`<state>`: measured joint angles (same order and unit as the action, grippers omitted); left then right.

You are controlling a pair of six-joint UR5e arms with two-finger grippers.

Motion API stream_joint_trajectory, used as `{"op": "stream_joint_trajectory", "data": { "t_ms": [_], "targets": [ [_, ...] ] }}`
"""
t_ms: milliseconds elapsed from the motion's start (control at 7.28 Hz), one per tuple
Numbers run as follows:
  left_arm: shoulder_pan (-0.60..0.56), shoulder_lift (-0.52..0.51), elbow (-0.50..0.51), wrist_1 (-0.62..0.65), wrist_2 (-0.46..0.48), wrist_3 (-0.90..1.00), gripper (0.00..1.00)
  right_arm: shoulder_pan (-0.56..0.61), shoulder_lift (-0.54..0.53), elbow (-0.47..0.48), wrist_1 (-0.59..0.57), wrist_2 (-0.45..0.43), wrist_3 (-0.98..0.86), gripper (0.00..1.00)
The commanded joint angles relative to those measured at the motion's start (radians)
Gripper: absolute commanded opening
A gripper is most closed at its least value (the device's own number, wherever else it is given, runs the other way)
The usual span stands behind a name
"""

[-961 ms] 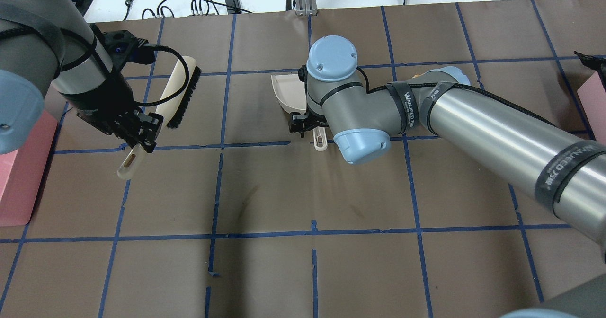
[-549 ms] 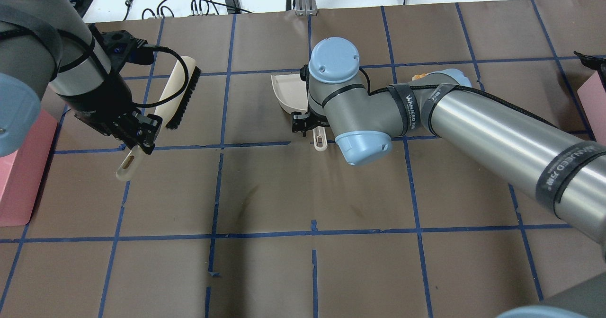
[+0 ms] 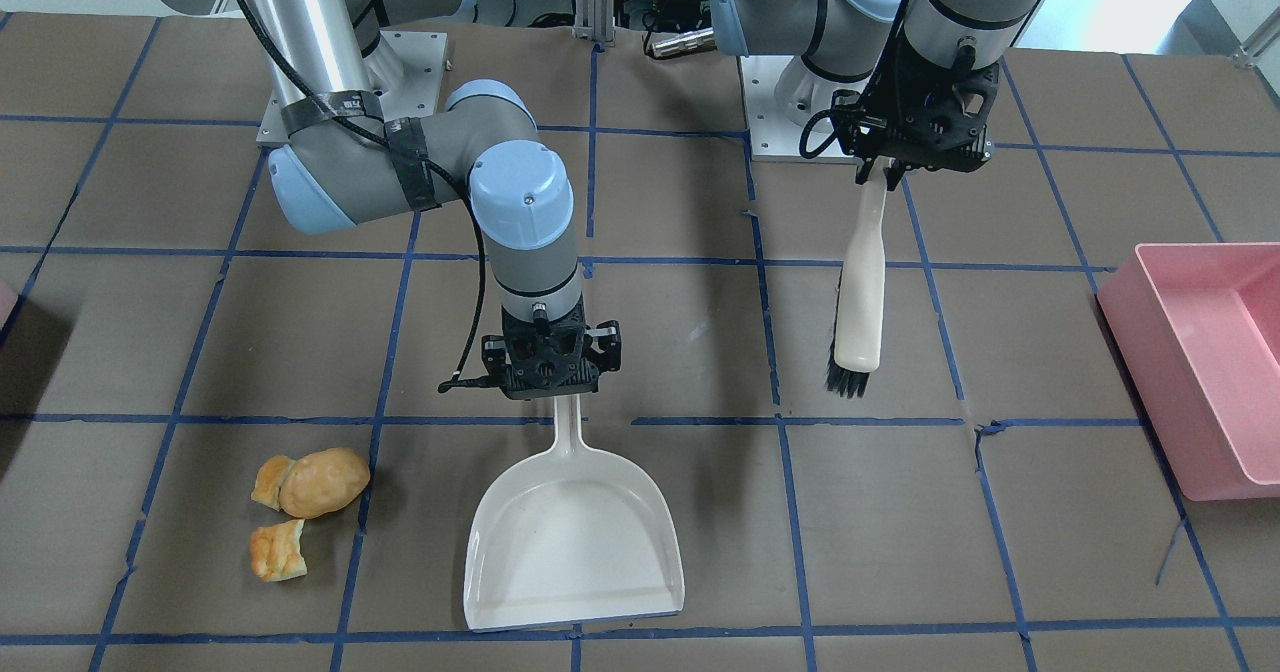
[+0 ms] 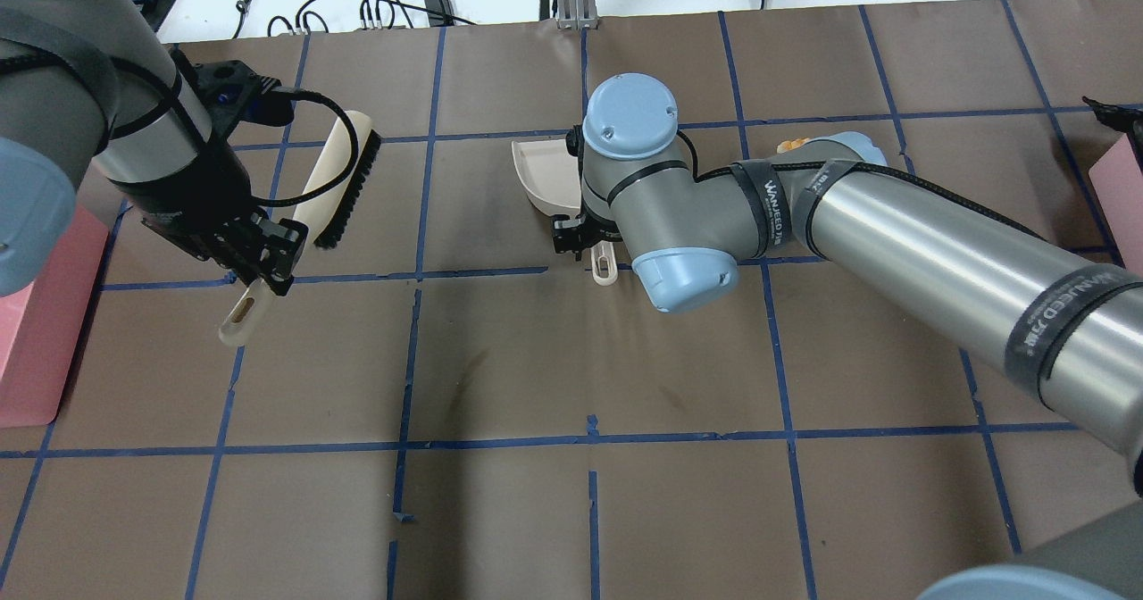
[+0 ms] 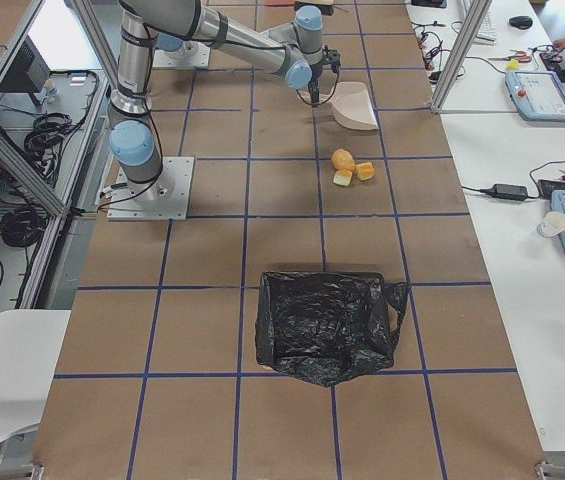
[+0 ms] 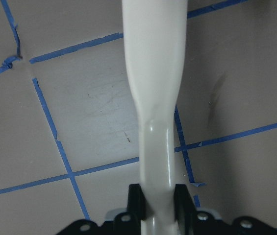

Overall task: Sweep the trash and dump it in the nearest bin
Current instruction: 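Grasp the white dustpan handle with the right gripper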

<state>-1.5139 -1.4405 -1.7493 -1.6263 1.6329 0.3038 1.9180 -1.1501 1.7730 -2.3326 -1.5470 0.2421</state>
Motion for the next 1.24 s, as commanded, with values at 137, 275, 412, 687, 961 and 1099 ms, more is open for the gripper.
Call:
{"op": "stream_joint_trajectory", "data": {
  "t_ms": [137, 275, 412, 687, 961, 1099],
  "targets": [
    [0.000, 0.000, -0.001, 0.000, -0.004, 0.000, 0.00, 0.001, 0.003, -0.004, 0.001, 0.002, -0.003, 0.35],
    [0.000, 0.000, -0.004, 0.000, -0.004, 0.001, 0.00, 0.001, 0.001, -0.004, 0.001, 0.007, -0.003, 0.12],
    [0.000, 0.002, -0.002, 0.003, -0.007, 0.000, 0.00, 0.000, 0.003, -0.004, 0.001, 0.007, -0.004, 0.06],
    [0.000, 0.003, -0.001, 0.002, -0.010, -0.002, 0.00, -0.004, 0.001, -0.007, 0.001, 0.004, -0.018, 0.03],
    [0.000, 0.003, 0.007, 0.003, -0.022, -0.005, 0.00, -0.031, -0.026, -0.041, 0.018, -0.001, -0.087, 0.00],
    [0.000, 0.003, 0.005, 0.003, -0.039, -0.006, 0.00, -0.071, -0.061, -0.094, 0.150, 0.002, -0.114, 0.00]
  ]
}}
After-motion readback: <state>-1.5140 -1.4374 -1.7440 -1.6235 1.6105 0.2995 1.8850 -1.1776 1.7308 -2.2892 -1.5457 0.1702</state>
